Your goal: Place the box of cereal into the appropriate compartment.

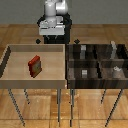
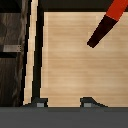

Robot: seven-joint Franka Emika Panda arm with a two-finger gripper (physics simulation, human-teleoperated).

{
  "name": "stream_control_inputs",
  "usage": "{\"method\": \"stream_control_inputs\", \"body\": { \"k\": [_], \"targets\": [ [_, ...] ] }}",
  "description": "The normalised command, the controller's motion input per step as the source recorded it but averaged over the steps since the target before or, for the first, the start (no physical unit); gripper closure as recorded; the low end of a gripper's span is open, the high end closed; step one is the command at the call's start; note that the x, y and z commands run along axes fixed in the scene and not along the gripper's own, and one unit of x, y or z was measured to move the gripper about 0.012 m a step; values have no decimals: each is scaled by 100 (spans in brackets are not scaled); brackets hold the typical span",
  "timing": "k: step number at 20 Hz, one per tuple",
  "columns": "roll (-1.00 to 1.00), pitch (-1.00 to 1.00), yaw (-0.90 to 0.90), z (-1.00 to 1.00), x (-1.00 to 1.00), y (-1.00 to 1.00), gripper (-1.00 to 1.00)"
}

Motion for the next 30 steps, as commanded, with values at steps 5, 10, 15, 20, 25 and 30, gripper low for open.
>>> {"method": "stream_control_inputs", "body": {
  "k": [5,10,15,20,25,30],
  "targets": [
    [0,0,0,0,0,0,-100],
    [0,0,0,0,0,-60,-100],
    [0,0,0,0,0,-100,-100],
    [0,0,0,0,30,-40,-100],
    [0,0,0,0,100,0,-100],
    [0,0,0,0,100,0,-100]
  ]
}}
